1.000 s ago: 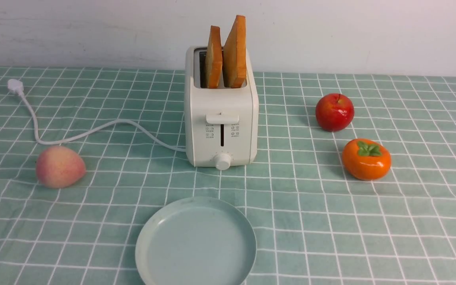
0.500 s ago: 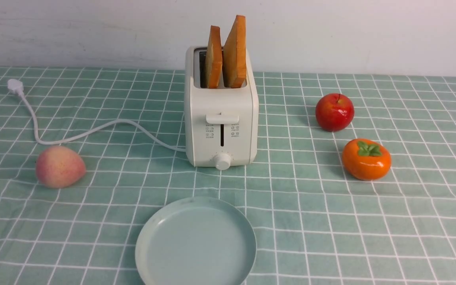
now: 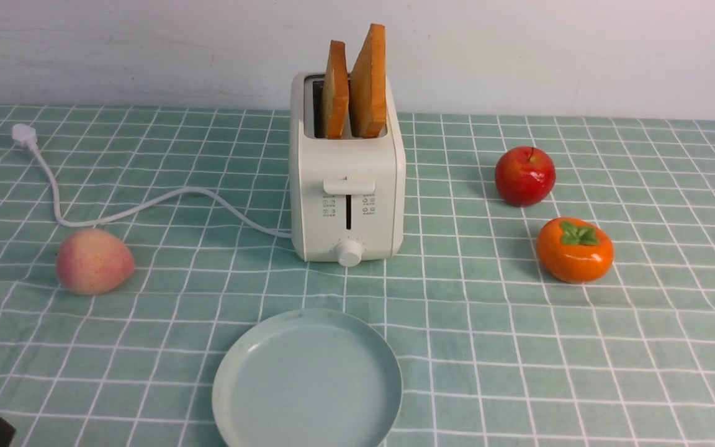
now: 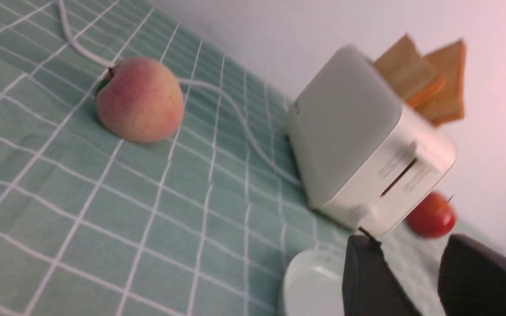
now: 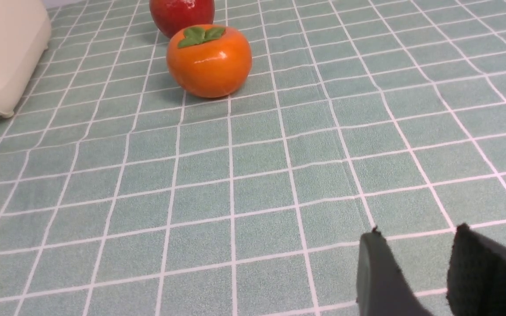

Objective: Take toasted bread from bread machine on blue coffee table place on plate.
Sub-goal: 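Grasp the toast slice in the toaster and pull it up out of the slot with the right gripper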

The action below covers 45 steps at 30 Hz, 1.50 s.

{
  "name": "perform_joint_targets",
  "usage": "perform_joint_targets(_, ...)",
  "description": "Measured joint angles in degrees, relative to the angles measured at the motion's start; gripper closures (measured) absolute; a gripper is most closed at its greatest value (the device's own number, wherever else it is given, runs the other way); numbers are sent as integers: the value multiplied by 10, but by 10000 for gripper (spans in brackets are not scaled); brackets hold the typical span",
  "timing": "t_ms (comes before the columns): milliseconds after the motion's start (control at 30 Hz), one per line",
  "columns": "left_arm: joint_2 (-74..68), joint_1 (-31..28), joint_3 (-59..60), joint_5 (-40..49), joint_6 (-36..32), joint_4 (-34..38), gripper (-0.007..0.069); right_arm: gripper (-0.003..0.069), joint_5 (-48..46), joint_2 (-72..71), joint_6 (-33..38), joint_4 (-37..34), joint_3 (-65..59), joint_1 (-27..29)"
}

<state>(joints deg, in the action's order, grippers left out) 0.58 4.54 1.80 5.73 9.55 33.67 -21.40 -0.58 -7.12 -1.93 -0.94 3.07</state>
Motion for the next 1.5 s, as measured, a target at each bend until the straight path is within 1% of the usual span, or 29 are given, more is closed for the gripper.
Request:
perform_joint_targets(67, 0, 0, 0, -12, 0, 27, 386, 419, 10, 0, 0, -12, -1, 0)
perform_joint_targets(167, 0, 0, 0, -41, 0, 87, 386, 419, 65, 0, -16, -101, -5, 0)
perform_joint_targets(200, 0, 0, 0, -45, 0, 99, 386, 419, 88, 0, -18, -123, -5, 0)
perform_joint_targets(233, 0, 0, 0, -47, 0, 102, 386, 419, 93, 0, -19, -128, -5, 0)
perform_joint_targets(267, 0, 0, 0, -52, 0, 131, 386, 419, 131, 0, -21, -157, -5, 0)
perform_joint_targets(433, 0, 0, 0, -85, 0, 186, 398, 419, 197, 0, -28, -176, -5, 0)
perform_joint_targets(567, 0, 0, 0, -104, 0, 200, 488, 419, 214, 0, -29, -178, -5, 0)
perform_joint_targets(600, 0, 0, 0, -104, 0, 202, 559, 419, 221, 0, -31, -184, -5, 0)
perform_joint_targets(667, 0, 0, -1, -101, 0, 203, 614, 419, 225, 0, -36, -193, -5, 0)
perform_joint_targets(700, 0, 0, -10, -89, -1, 203, 638, 424, 232, 0, -48, -205, -5, 0)
perform_joint_targets(733, 0, 0, -11, -88, -2, 203, 638, 424, 232, 0, -51, -208, -4, 0)
perform_joint_targets(767, 0, 0, -32, -77, -14, 202, 638, 438, 214, 0, -71, -219, 12, 0)
perform_joint_targets(833, 0, 0, -47, -70, -30, 201, 638, 451, 187, 0, -81, -221, 32, 0)
perform_joint_targets(900, 0, 0, -90, -35, -77, 200, 638, 503, 109, 5, -86, -219, 118, 0)
perform_joint_targets(967, -3, 0, -129, 16, -135, 190, 638, 573, 17, 41, -71, -214, 203, 0)
perform_joint_targets(1033, -22, 0, -157, 64, -164, 177, 638, 634, -68, 96, -45, -214, 292, 0)
perform_joint_targets(1067, -43, 0, -177, 104, -179, 164, 638, 659, -117, 133, -26, -213, 335, 0)
perform_joint_targets(1100, -53, 0, -180, 111, -183, 158, 638, 666, -137, 149, -19, -212, 344, 0)
perform_joint_targets(1133, -94, 0, -202, 171, -191, 128, 638, 677, -203, 204, 9, -212, 411, 0)
perform_joint_targets(1167, -108, 0, -205, 179, -193, 128, 638, 677, -220, 220, 12, -212, 418, 0)
perform_joint_targets(1200, -160, 0, -226, 245, -193, 89, 638, 677, -278, 274, 34, -212, 470, 0)
perform_joint_targets(1233, -208, 0, -242, 287, -190, 55, 638, 675, -318, 318, 48, -212, 517, 0)
perform_joint_targets(1300, -258, 0, -257, 331, -186, 34, 638, 671, -344, 354, 54, -213, 547, 0)
perform_joint_targets(1333, -328, 0, -284, 384, -178, 7, 638, 664, -373, 423, 67, -222, 595, 0)
perform_joint_targets(1367, -335, 0, -287, 389, -178, 6, 638, 663, -374, 423, 71, -224, 600, 0)
perform_joint_targets(1400, -383, 0, -312, 419, -178, -4, 638, 659, -380, 477, 99, -247, 640, -1)
perform_joint_targets(1433, -396, 0, -315, 422, -178, -4, 638, 659, -381, 490, 104, -251, 644, -3)
perform_joint_targets(1467, -437, 0, -338, 443, -180, -7, 638, 659, -381, 541, 140, -285, 687, -17)
perform_joint_targets(1500, -450, 0, -343, 446, -180, -7, 638, 658, -378, 554, 147, -291, 697, -21)
